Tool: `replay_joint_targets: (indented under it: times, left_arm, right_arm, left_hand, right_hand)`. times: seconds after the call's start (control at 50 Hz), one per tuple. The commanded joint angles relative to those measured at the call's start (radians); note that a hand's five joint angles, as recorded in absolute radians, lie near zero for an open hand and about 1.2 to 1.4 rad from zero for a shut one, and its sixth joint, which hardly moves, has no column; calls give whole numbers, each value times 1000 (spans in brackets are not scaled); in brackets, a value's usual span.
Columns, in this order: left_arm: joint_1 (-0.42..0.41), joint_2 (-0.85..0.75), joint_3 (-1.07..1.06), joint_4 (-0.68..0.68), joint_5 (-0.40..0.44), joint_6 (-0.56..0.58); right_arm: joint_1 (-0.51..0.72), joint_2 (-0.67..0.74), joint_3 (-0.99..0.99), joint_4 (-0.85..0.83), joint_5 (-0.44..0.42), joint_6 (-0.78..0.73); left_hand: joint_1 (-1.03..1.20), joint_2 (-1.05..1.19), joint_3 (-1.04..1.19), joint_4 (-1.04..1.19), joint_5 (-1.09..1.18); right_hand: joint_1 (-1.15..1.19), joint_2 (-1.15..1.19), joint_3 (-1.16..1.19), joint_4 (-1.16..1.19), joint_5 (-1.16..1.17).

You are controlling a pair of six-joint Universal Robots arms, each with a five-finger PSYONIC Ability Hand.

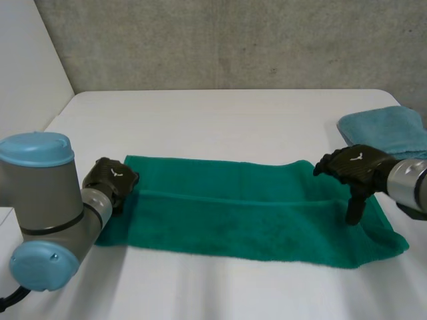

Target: Fold the laundry.

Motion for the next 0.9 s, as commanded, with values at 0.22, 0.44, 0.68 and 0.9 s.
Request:
replay_joint_targets:
  times: [0.22, 0.44, 0.68, 0.9]
  left_arm:
    - [14, 88, -94, 5, 5, -1]
    - [22, 88, -100, 10, 6, 0]
    - [51, 86, -94, 11, 8, 0]
    - [54, 154, -97, 7, 9, 0]
  right_arm:
    - [-117, 108, -167, 130, -124, -152]
    - [-157, 278, -288, 314, -191, -273]
    - [-174, 318, -250, 341, -243, -322]
    - [-224, 202, -263, 403, -243, -307]
  left_hand:
    - [264, 199, 202, 196, 245]
    - [264, 199, 202, 196, 245]
    - [264, 199, 202, 196, 245]
    - [264, 199, 202, 196, 245]
  right_hand:
    - [109, 87, 94, 80, 71]
    - [218, 196, 203, 189, 180]
    - [575, 554, 560, 547, 538]
    - [1189, 1167, 1174, 1160, 1151]
